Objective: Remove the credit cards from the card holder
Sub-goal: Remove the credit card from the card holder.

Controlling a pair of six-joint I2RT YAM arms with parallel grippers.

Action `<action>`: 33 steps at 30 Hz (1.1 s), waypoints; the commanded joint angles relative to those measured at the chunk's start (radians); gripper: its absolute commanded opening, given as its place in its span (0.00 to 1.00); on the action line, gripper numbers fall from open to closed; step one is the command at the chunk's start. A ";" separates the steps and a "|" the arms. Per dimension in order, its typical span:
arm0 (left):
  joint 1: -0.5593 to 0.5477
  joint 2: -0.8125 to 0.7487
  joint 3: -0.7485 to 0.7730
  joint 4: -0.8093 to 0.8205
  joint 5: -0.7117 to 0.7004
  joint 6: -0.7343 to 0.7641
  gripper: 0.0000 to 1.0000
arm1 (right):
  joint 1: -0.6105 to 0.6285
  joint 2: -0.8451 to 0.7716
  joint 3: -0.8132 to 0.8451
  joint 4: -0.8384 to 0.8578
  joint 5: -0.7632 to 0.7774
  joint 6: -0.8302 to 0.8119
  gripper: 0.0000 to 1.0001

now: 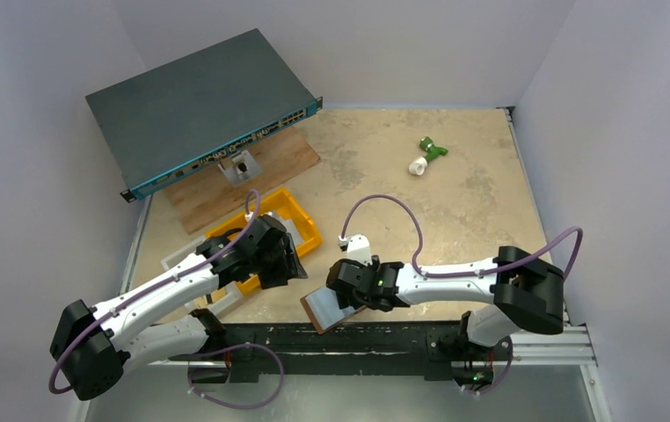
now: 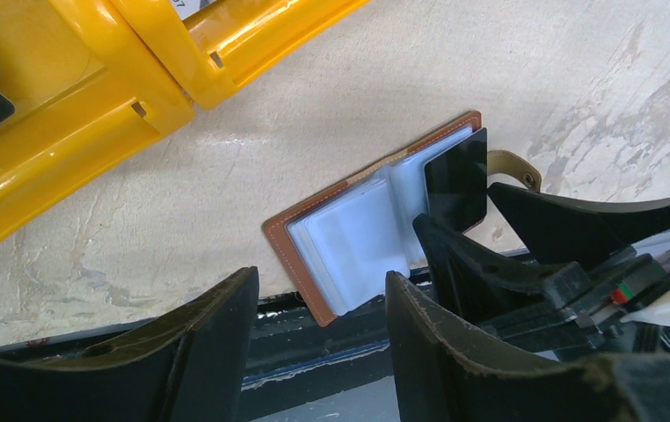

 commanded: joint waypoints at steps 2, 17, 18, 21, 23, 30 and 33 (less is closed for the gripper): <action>0.006 0.006 -0.002 0.028 0.015 0.024 0.54 | -0.008 0.018 -0.031 0.051 -0.028 0.008 0.67; 0.006 0.028 -0.002 0.054 0.046 0.039 0.54 | -0.050 -0.072 -0.086 0.090 -0.069 0.031 0.43; 0.006 0.028 -0.001 0.056 0.049 0.042 0.54 | -0.055 -0.080 -0.089 0.088 -0.069 0.031 0.40; 0.005 0.034 0.002 0.063 0.061 0.050 0.54 | -0.068 -0.114 -0.094 0.077 -0.064 0.032 0.39; 0.004 0.037 0.003 0.075 0.077 0.060 0.54 | -0.073 -0.143 -0.093 0.066 -0.058 0.031 0.38; 0.003 0.063 0.023 0.107 0.132 0.085 0.54 | -0.085 -0.225 -0.075 0.045 -0.060 0.005 0.38; 0.005 0.072 0.029 0.138 0.163 0.086 0.54 | -0.085 -0.244 -0.069 0.072 -0.087 -0.026 0.36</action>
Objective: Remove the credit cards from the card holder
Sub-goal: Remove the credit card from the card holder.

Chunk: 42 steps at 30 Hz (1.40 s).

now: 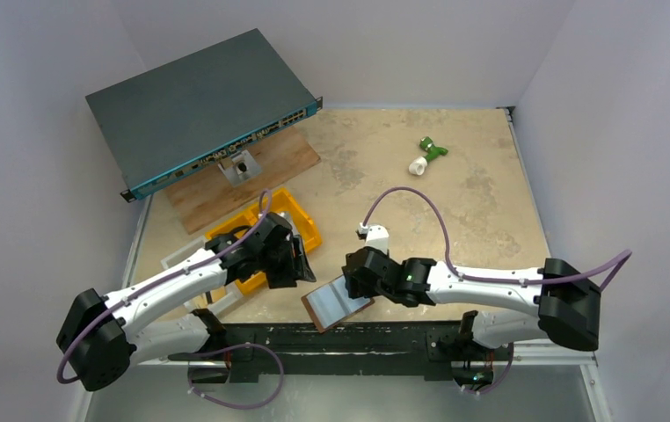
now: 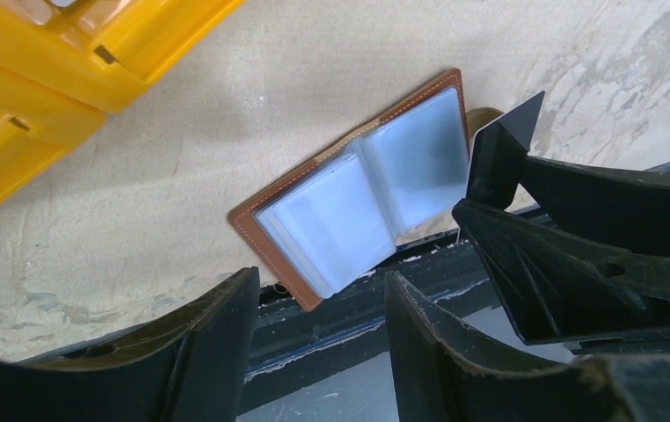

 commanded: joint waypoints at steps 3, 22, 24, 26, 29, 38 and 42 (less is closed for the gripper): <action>0.004 0.015 0.040 0.094 0.082 0.022 0.54 | -0.002 -0.053 0.027 0.076 -0.054 -0.090 0.35; 0.004 0.091 0.009 0.270 0.196 -0.055 0.47 | 0.063 -0.016 0.091 0.222 -0.162 -0.141 0.33; 0.004 0.091 0.002 0.277 0.198 -0.062 0.39 | 0.064 -0.017 0.094 0.224 -0.157 -0.136 0.33; 0.004 0.089 -0.003 0.276 0.196 -0.064 0.28 | 0.064 -0.016 0.093 0.228 -0.154 -0.133 0.33; 0.003 0.082 -0.005 0.268 0.194 -0.064 0.12 | 0.064 -0.014 0.095 0.231 -0.154 -0.131 0.36; 0.012 -0.055 0.025 0.055 0.032 -0.021 0.00 | 0.064 -0.055 0.062 0.236 -0.142 -0.071 0.98; 0.043 -0.144 0.089 -0.176 -0.155 0.007 0.00 | 0.054 -0.087 0.042 0.228 -0.123 -0.066 0.99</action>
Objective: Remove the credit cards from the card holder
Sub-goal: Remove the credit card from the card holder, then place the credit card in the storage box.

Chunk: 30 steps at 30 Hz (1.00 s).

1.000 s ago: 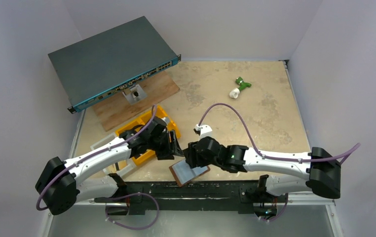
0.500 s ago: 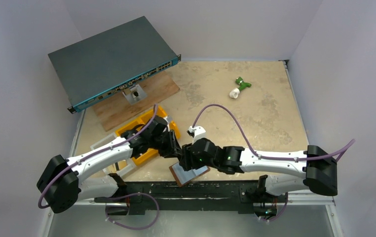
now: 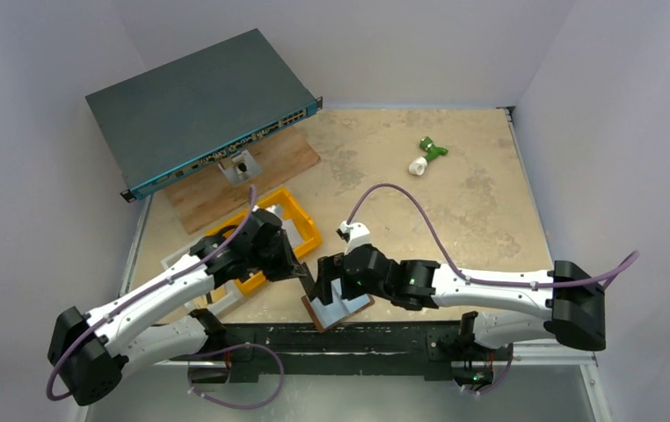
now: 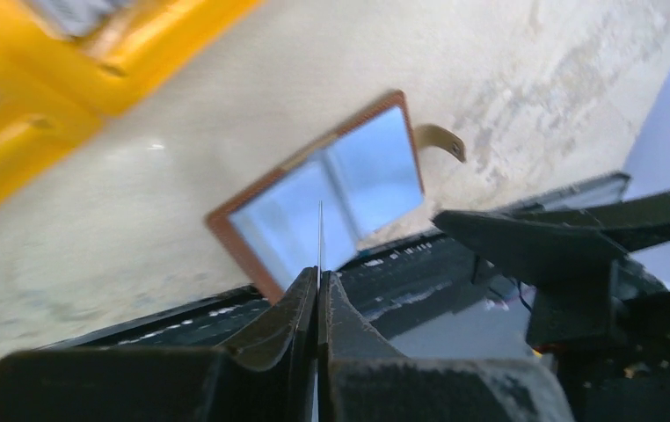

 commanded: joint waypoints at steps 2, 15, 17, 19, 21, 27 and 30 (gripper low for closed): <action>0.043 -0.106 0.125 -0.355 -0.326 0.048 0.00 | -0.020 -0.067 -0.017 0.022 0.041 0.037 0.99; 0.167 0.133 0.411 -0.726 -0.694 0.023 0.00 | -0.197 -0.151 -0.101 0.069 -0.084 -0.005 0.99; 0.184 0.176 0.415 -0.712 -0.706 0.023 0.00 | -0.198 -0.154 -0.105 0.070 -0.086 -0.006 0.99; 0.199 0.218 0.416 -0.694 -0.715 0.030 0.00 | -0.198 -0.160 -0.112 0.069 -0.087 -0.003 0.99; 0.207 0.249 0.415 -0.671 -0.718 0.037 0.00 | -0.199 -0.172 -0.122 0.069 -0.087 0.005 0.99; 0.230 0.306 0.389 -0.626 -0.719 0.045 0.03 | -0.199 -0.203 -0.141 0.056 -0.078 0.015 0.99; 0.232 0.311 0.376 -0.613 -0.713 0.047 0.11 | -0.199 -0.216 -0.151 0.051 -0.077 0.022 0.99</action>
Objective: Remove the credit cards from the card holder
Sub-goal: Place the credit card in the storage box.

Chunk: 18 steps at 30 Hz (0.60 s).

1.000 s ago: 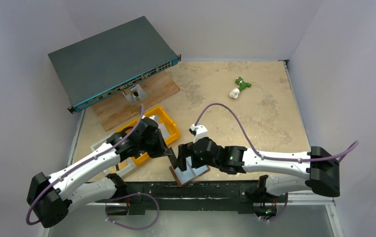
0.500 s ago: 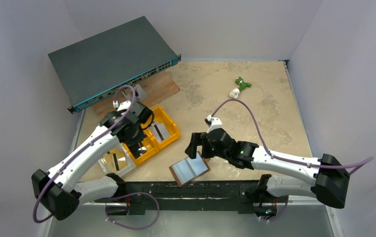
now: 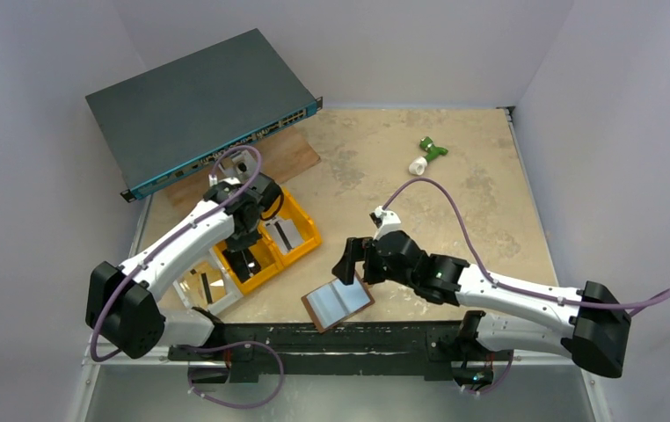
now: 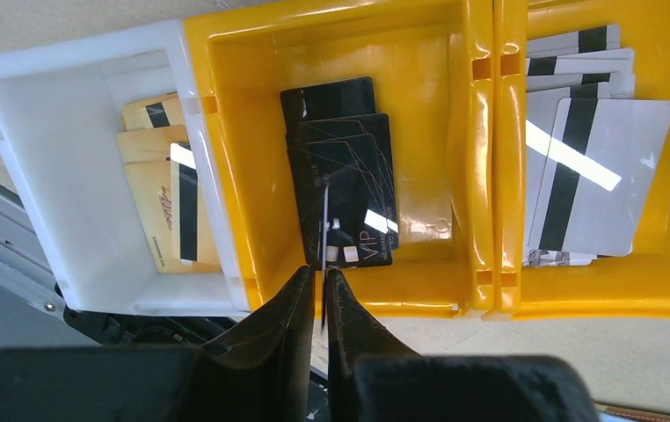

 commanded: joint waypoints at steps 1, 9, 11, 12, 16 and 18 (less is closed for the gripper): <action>0.011 -0.001 -0.013 0.033 -0.029 0.021 0.15 | -0.003 -0.034 -0.020 0.009 0.003 0.011 0.99; 0.011 -0.049 -0.042 0.061 -0.011 0.043 0.44 | -0.003 -0.026 -0.026 0.000 -0.001 0.025 0.99; 0.011 -0.075 -0.049 0.079 0.004 0.058 0.51 | -0.003 -0.020 -0.020 -0.005 0.001 0.022 0.99; 0.011 -0.088 -0.054 0.090 0.012 0.067 0.54 | -0.003 -0.014 -0.017 -0.010 0.001 0.021 0.99; 0.011 -0.150 -0.061 0.115 0.046 0.103 0.64 | -0.003 0.016 -0.001 -0.015 -0.001 0.011 0.99; 0.012 -0.171 -0.064 0.128 0.066 0.120 0.68 | -0.003 0.035 0.008 -0.018 -0.006 0.008 0.99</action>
